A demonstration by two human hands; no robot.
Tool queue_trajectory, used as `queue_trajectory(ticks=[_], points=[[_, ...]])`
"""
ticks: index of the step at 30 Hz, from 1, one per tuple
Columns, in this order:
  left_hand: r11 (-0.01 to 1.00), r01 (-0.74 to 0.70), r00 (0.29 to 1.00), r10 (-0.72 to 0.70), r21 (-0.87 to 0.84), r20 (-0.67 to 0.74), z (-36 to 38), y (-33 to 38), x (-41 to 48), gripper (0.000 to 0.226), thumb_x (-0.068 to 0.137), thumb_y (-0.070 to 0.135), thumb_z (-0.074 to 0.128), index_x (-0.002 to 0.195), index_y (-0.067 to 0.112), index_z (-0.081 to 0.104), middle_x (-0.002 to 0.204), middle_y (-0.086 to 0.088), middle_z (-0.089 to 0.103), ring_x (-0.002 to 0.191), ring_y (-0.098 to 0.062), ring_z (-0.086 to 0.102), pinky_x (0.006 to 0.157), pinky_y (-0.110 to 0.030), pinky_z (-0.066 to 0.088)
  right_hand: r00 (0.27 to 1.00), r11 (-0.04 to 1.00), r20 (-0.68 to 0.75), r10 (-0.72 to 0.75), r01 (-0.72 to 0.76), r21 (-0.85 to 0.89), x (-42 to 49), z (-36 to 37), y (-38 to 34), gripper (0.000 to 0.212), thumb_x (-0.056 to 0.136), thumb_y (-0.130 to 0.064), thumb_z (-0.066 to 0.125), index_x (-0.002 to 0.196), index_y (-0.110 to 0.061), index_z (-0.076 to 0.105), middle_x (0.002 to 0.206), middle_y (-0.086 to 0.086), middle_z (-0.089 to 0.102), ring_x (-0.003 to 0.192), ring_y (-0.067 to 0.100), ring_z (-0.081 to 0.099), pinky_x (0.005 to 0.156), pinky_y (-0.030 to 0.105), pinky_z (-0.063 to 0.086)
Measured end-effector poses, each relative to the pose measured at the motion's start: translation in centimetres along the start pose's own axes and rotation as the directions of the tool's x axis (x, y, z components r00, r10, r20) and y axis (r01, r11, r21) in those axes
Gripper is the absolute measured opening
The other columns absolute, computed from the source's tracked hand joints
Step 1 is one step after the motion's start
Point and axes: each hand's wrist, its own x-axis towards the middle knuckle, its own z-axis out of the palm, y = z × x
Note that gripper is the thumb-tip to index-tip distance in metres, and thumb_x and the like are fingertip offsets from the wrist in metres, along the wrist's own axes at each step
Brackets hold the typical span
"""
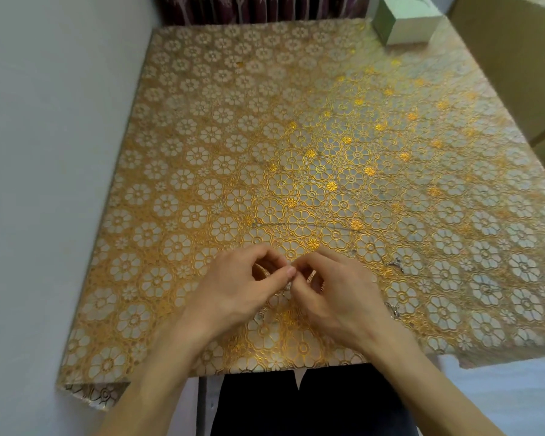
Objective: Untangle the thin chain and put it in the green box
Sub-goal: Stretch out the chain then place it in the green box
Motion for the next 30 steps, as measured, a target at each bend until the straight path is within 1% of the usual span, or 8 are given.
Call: queue_trajectory(ticks=[2, 5, 7, 13, 19, 25, 28, 30], points=[[0.987, 0.054, 0.998, -0.057, -0.15, -0.013, 0.3, -0.2, 0.0, 0.011, 0.09, 0.038, 0.071, 0.09, 0.027, 0.072, 0.077, 0.011, 0.071, 0.066, 0.0, 0.063, 0.063, -0.016, 0.05, 1.0, 0.995, -0.006, 0.016, -0.016, 0.097, 0.0, 0.1, -0.1, 0.018, 0.091, -0.044, 0.053, 0.084, -0.033, 0.066, 0.082, -0.018, 0.061, 0.07, 0.006, 0.058, 0.065, 0.024, 0.047], [0.96, 0.093, 0.994, -0.104, -0.263, -0.029, 0.7, -0.8, 0.1, 0.014, 0.092, 0.038, 0.069, 0.089, 0.025, 0.069, 0.082, 0.004, 0.073, 0.068, -0.011, 0.069, 0.069, -0.033, 0.058, 0.999, 0.986, 0.035, 0.022, -0.028, 0.166, 0.0, 0.3, -0.2, 0.019, 0.091, -0.043, 0.054, 0.082, -0.031, 0.064, 0.081, -0.017, 0.061, 0.073, 0.006, 0.06, 0.067, 0.027, 0.049], [0.958, 0.098, 0.991, -0.119, -0.269, -0.065, 0.9, -1.0, 0.2, 0.015, 0.092, 0.039, 0.069, 0.089, 0.025, 0.068, 0.081, 0.004, 0.073, 0.069, -0.009, 0.069, 0.068, -0.029, 0.057, 0.997, 0.98, 0.062, 0.038, -0.049, 0.194, 0.0, 0.4, -0.3, 0.02, 0.089, -0.044, 0.053, 0.081, -0.03, 0.066, 0.081, -0.016, 0.063, 0.072, 0.006, 0.06, 0.068, 0.03, 0.051], [0.963, 0.078, 0.985, -0.114, -0.256, -0.128, 0.9, -1.3, 0.3, 0.012, 0.089, 0.037, 0.073, 0.086, 0.026, 0.069, 0.082, 0.009, 0.074, 0.076, -0.004, 0.067, 0.066, -0.016, 0.05, 0.99, 0.967, 0.088, 0.112, -0.129, 0.22, 0.9, 0.6, 0.1, 0.012, 0.094, -0.033, 0.061, 0.085, -0.027, 0.068, 0.073, -0.013, 0.062, 0.063, 0.006, 0.057, 0.06, 0.022, 0.041], [0.933, 0.054, 0.972, -0.131, -0.355, -0.195, 1.0, -1.9, 0.2, 0.014, 0.083, 0.028, 0.081, 0.093, 0.03, 0.072, 0.086, 0.013, 0.075, 0.082, -0.003, 0.069, 0.073, -0.022, 0.054, 0.996, 0.99, 0.064, 0.07, -0.077, 0.115, 1.7, 0.5, -0.6, 0.01, 0.094, -0.038, 0.06, 0.088, -0.033, 0.066, 0.086, -0.02, 0.06, 0.071, 0.003, 0.058, 0.068, 0.026, 0.049], [0.997, 0.004, 0.966, -0.023, -0.072, -0.256, 0.7, -1.8, 0.2, 0.005, 0.088, 0.033, 0.076, 0.092, 0.033, 0.079, 0.073, 0.026, 0.069, 0.066, 0.002, 0.061, 0.058, -0.009, 0.042, 1.0, 1.0, -0.01, 0.012, -0.012, -0.024, 1.9, 1.3, -0.6, 0.023, 0.093, -0.046, 0.052, 0.095, -0.032, 0.07, 0.088, -0.017, 0.061, 0.07, 0.004, 0.055, 0.067, 0.031, 0.051], [0.994, -0.053, 0.959, 0.076, 0.092, -0.271, 0.6, -1.8, 0.4, 0.007, 0.091, 0.036, 0.071, 0.094, 0.033, 0.076, 0.079, 0.025, 0.067, 0.077, 0.001, 0.063, 0.067, -0.014, 0.049, 0.997, 0.994, -0.069, -0.044, 0.036, -0.103, 2.0, 1.7, -0.7, 0.03, 0.093, -0.049, 0.046, 0.093, -0.03, 0.069, 0.085, -0.015, 0.06, 0.067, 0.007, 0.056, 0.06, 0.031, 0.05], [0.994, -0.055, 0.96, 0.078, 0.093, -0.268, 0.5, -1.7, 0.4, 0.006, 0.091, 0.037, 0.07, 0.092, 0.032, 0.074, 0.08, 0.021, 0.067, 0.077, 0.001, 0.063, 0.067, -0.015, 0.049, 0.991, 0.99, -0.103, -0.08, 0.067, -0.127, 1.9, 1.7, -0.8, 0.031, 0.095, -0.047, 0.045, 0.093, -0.028, 0.069, 0.086, -0.014, 0.06, 0.064, 0.009, 0.057, 0.055, 0.03, 0.048]])
